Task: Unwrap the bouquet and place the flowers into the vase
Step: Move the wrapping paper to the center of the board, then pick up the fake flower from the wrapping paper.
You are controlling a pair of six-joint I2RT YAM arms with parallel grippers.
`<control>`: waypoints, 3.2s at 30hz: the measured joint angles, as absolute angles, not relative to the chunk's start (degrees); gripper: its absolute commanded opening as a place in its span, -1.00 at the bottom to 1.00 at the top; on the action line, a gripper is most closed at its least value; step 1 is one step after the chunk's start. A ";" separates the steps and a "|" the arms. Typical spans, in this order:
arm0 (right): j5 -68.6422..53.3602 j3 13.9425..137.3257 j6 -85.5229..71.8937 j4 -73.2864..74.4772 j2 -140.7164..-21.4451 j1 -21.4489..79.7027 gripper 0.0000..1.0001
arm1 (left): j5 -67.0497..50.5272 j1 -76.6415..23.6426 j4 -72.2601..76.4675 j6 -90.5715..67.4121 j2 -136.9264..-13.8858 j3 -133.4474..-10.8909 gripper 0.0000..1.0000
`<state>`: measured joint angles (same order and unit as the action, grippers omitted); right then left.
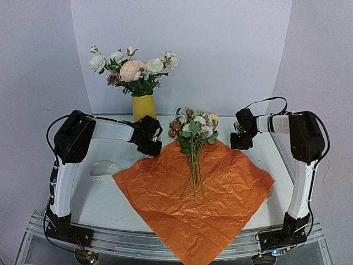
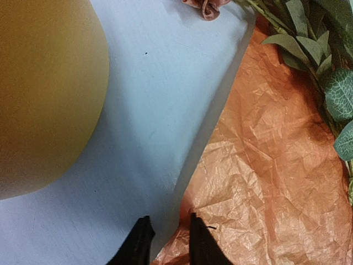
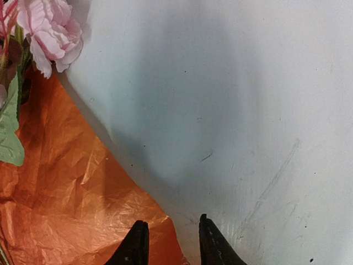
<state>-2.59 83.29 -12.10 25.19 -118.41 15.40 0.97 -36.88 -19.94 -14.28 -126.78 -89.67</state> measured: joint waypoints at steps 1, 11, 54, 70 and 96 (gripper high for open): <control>-2.61 83.26 -12.12 25.21 -118.41 15.40 -0.21 | 0.91 -36.84 -19.92 -14.15 -126.76 -89.67 -0.26; -2.94 78.15 -12.60 25.58 -107.63 15.94 -0.01 | 1.89 -36.64 -21.08 -13.63 -117.84 -82.50 0.18; -14.48 65.10 -39.05 -4.03 -111.63 36.91 -0.53 | 1.65 -50.11 -7.38 -29.04 -92.05 -56.82 0.15; -14.06 65.25 -40.82 -4.75 -113.51 36.91 -0.53 | 2.48 -50.11 -7.35 -29.06 -90.04 -54.50 0.14; -5.58 63.24 -45.87 -3.46 -106.17 36.91 -1.00 | 3.62 -50.09 -6.92 -28.97 -87.96 -53.08 0.14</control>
